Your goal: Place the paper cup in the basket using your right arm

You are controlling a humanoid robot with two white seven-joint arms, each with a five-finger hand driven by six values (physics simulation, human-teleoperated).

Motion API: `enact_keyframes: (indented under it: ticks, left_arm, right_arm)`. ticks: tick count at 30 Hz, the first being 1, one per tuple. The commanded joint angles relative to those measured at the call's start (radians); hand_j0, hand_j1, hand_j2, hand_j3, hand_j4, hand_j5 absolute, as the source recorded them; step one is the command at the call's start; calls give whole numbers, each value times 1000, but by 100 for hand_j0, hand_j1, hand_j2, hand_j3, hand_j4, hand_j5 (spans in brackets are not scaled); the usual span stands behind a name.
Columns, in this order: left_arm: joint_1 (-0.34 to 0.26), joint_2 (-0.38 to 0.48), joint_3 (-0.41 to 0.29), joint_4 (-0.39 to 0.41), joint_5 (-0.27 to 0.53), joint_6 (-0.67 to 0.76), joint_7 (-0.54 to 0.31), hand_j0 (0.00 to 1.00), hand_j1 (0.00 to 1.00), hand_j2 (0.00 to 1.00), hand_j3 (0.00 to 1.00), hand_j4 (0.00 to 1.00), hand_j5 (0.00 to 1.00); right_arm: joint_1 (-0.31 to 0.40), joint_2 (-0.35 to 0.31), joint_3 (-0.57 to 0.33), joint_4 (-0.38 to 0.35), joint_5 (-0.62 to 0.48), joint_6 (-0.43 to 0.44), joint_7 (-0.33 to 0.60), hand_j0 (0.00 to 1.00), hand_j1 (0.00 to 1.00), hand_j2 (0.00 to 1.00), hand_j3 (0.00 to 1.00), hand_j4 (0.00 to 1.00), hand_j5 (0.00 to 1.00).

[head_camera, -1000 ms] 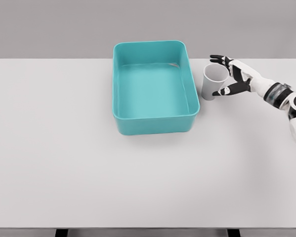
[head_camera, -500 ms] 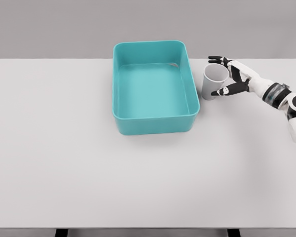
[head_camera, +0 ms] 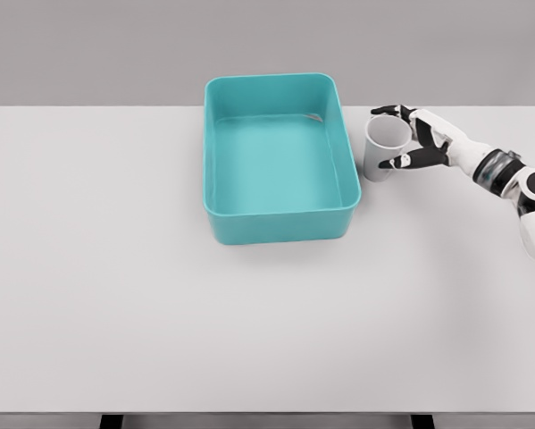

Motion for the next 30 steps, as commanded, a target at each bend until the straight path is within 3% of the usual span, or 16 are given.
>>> enact_keyframes:
  ticks: [1,21,30]
  left_arm:
    - [0,0,0,0,0,0,0,100,100,100,100,100,100]
    - [0,0,0,0,0,0,0,100,100,100,100,100,100]
    - [0,0,0,0,0,0,0,100,100,100,100,100,100]
  right_arm:
    - [0,0,-2,-10,-6,0,0,78,78,78,78,78,78]
    - [-5,-11,-45,-49,-10,-32,0,78,78,78,78,78,78]
    - [-6,-19,-83,-145,-10,-32,0,78,78,78,78,78,78]
